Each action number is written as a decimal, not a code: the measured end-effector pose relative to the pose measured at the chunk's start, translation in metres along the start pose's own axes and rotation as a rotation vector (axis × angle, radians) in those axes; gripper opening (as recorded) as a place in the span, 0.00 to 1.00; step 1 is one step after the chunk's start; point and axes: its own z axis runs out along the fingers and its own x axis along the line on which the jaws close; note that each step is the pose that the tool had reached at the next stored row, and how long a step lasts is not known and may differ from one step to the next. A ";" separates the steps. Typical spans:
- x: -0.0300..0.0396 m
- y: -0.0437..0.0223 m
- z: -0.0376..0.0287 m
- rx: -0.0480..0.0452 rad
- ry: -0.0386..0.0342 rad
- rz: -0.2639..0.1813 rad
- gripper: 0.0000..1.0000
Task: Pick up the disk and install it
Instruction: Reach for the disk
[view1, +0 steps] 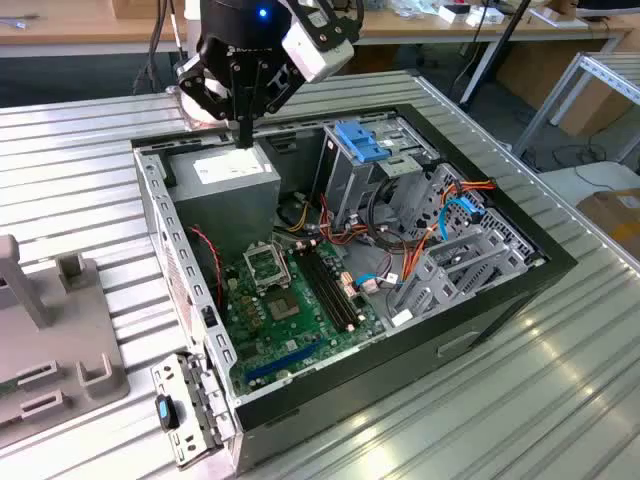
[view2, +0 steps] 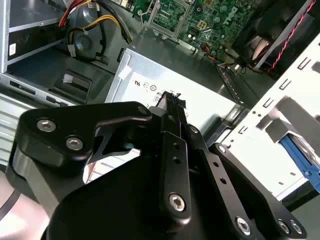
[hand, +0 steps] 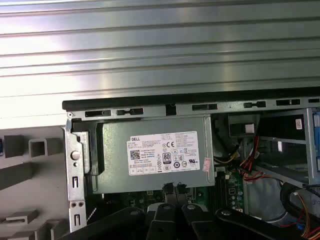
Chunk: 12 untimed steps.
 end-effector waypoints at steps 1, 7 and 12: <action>0.0000 0.0000 0.0000 0.0000 0.0000 0.000 0.11; 0.0000 0.0000 0.0000 0.0001 0.0001 0.000 0.11; 0.0010 -0.0001 0.0000 0.0000 0.0000 0.000 0.11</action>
